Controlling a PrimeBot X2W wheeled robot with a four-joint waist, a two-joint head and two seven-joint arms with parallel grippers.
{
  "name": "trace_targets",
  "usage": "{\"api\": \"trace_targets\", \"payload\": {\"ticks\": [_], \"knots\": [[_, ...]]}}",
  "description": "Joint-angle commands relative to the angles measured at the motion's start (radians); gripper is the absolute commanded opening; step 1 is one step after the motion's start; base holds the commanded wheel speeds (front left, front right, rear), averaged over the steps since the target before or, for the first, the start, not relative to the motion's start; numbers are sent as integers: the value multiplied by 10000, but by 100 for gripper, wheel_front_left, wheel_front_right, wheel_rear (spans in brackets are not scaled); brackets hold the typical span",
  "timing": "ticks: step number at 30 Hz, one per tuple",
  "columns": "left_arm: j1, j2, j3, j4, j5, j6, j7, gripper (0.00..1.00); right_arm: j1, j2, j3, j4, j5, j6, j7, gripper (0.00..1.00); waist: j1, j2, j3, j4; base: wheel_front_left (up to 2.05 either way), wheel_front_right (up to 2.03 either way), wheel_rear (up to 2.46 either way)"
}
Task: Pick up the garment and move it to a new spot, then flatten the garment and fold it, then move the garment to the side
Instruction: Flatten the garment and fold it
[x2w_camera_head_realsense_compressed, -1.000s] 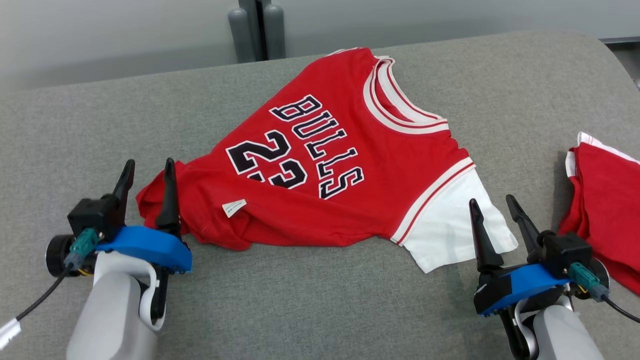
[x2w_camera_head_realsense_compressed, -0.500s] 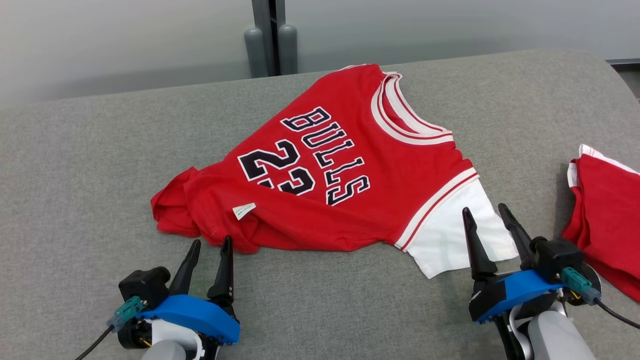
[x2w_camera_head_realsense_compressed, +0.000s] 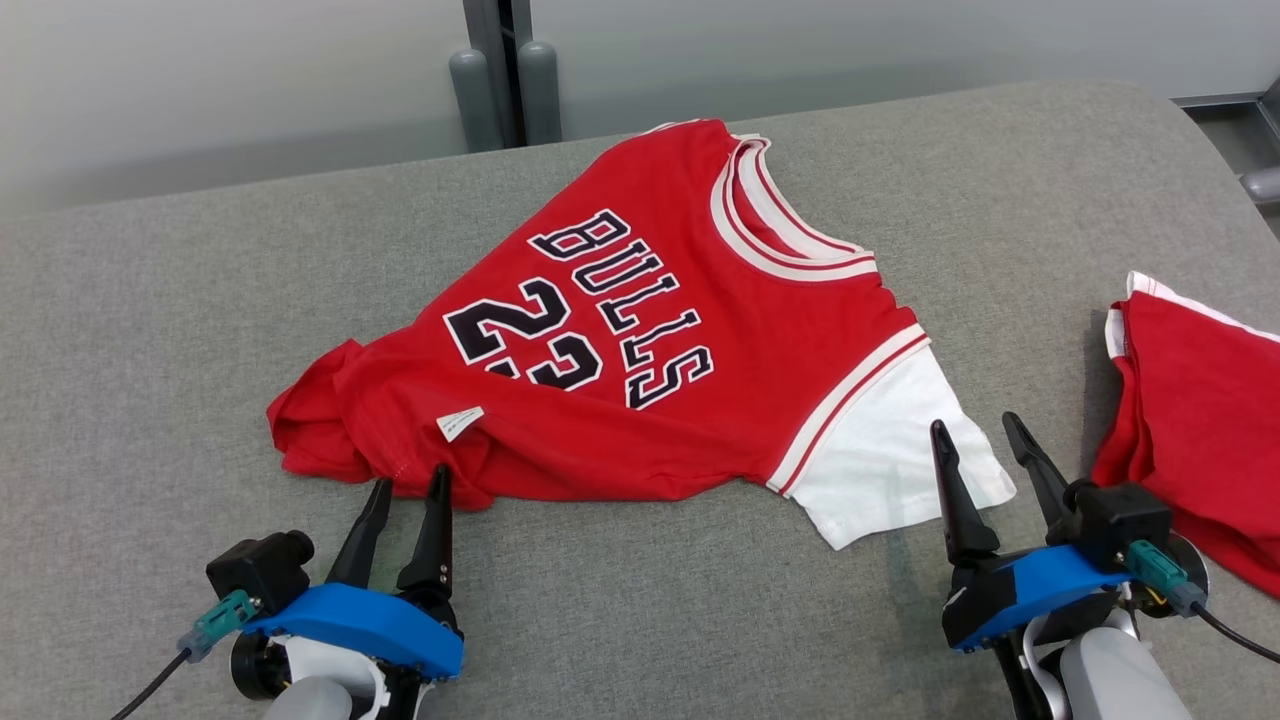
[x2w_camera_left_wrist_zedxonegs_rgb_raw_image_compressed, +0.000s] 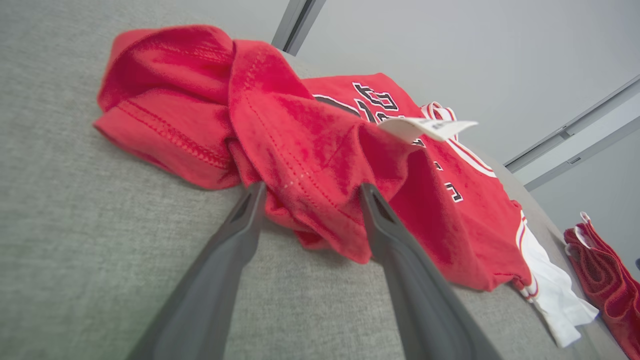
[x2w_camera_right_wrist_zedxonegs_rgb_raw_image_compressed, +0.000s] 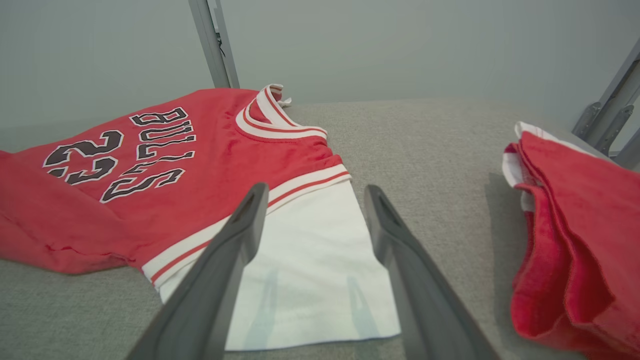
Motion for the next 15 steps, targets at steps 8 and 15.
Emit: {"api": "trace_targets", "payload": {"ticks": [8,15], "knots": [[-224,270,-170,-157,-651,-19,-26,0,-34,-40,91,-91,83,2,-1,100,0,0,66,4,0,0,0],[-44,242,211,-608,-51,-19,-26,0,82,-38,-92,-69,6,2,-1,100,0,0,-62,168,0,0,0]]}}
